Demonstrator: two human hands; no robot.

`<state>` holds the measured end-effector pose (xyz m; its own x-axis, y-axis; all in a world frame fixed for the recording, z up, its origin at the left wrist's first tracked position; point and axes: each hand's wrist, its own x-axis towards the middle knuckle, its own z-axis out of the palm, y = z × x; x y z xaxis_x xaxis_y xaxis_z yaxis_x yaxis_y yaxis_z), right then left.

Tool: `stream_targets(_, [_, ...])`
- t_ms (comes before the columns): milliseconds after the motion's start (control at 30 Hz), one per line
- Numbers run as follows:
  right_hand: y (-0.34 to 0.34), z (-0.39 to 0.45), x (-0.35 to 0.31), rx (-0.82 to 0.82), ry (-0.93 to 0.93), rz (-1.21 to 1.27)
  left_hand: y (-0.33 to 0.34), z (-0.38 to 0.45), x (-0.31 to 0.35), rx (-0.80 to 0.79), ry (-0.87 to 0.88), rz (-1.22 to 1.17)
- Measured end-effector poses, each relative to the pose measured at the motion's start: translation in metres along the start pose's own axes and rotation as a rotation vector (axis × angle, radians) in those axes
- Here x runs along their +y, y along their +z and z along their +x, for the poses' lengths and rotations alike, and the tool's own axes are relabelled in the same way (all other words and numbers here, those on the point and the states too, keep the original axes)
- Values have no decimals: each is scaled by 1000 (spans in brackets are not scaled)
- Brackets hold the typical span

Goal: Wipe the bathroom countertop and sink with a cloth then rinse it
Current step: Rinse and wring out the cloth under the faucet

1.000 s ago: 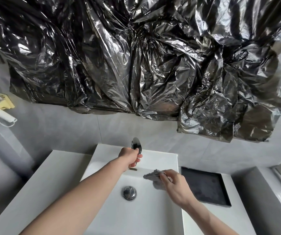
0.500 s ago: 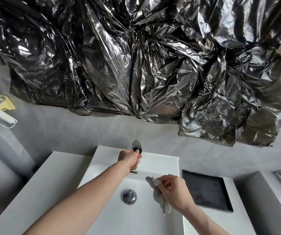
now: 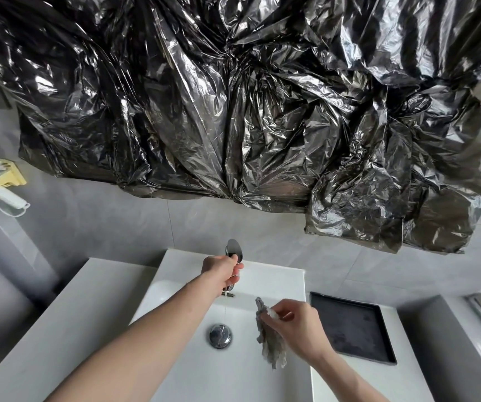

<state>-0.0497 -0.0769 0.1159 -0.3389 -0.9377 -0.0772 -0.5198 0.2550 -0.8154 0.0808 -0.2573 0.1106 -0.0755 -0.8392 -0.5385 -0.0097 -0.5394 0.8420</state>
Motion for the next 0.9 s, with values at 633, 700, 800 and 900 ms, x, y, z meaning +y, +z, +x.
stream_targets(633, [7, 8, 13, -7, -48, 1, -3, 0, 9, -6, -4, -56])
stream_targets(700, [7, 9, 15, -15, -74, -11, -2, -3, 10, 8, 4, -68])
stream_targets(800, [9, 6, 14, -1, -130, -39, -2, -7, 7, 6, 16, -68])
stream_targets(900, [7, 4, 4, 8, -158, 24, -6, -23, 6, -22, 37, -38])
